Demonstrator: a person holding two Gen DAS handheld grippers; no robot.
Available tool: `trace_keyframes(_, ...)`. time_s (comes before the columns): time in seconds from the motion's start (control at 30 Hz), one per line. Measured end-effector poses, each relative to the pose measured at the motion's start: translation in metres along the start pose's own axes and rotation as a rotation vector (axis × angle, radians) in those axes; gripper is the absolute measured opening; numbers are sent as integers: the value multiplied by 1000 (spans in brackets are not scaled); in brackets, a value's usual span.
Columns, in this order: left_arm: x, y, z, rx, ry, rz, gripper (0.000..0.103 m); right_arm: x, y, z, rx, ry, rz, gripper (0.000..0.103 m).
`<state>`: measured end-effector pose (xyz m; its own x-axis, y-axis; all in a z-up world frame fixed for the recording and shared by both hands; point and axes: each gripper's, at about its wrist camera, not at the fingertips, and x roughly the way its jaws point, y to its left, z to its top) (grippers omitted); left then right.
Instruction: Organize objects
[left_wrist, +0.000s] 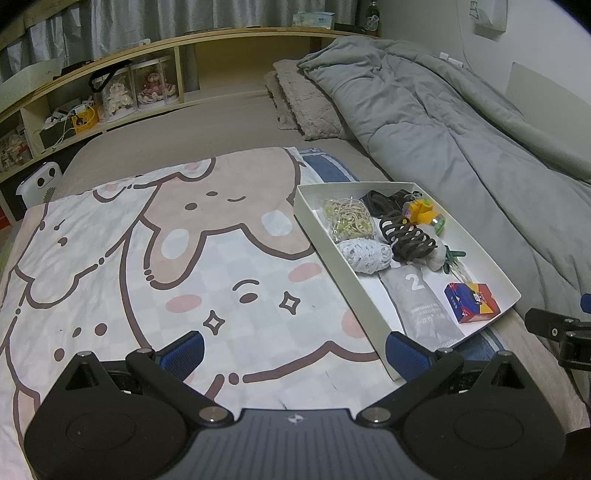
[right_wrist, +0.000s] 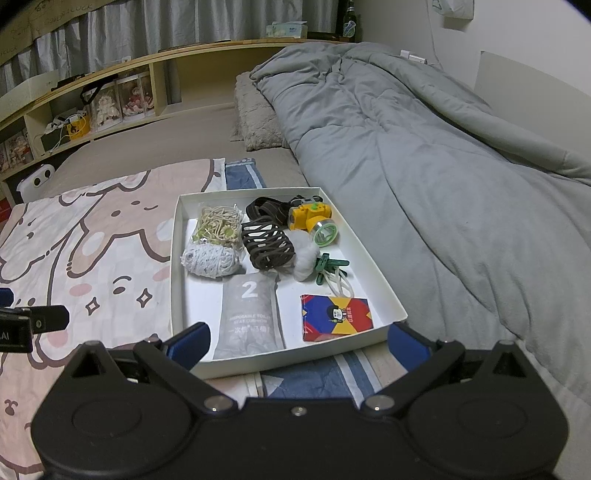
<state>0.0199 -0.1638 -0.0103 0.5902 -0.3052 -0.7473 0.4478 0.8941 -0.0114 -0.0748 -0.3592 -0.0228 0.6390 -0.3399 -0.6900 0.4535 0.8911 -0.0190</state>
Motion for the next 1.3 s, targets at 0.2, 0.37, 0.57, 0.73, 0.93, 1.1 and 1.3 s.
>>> trace_keyframes(0.2, 0, 0, -1, 1, 0, 1, 103, 1, 0, -1, -2, -1, 0, 103)
trace_keyframes(0.37, 0, 0, -1, 2, 1, 3, 103, 0, 0, -1, 3, -1, 4, 103)
trace_keyframes(0.57, 0, 1, -2, 2, 1, 2, 103, 0, 0, -1, 2, -1, 5, 103)
trace_keyframes(0.73, 0, 1, -2, 3, 0, 3, 103, 0, 0, 0, 2, 0, 6, 103)
trace_keyframes(0.93, 0, 1, -2, -1, 2, 0, 103, 0, 0, 0, 2, -1, 6, 103)
trace_keyframes(1.1, 0, 2, -3, -1, 1, -2, 103, 0, 0, 0, 3, 0, 7, 103)
trace_keyframes(1.3, 0, 2, -3, -2, 1, -1, 103, 0, -1, 0, 2, 0, 7, 103)
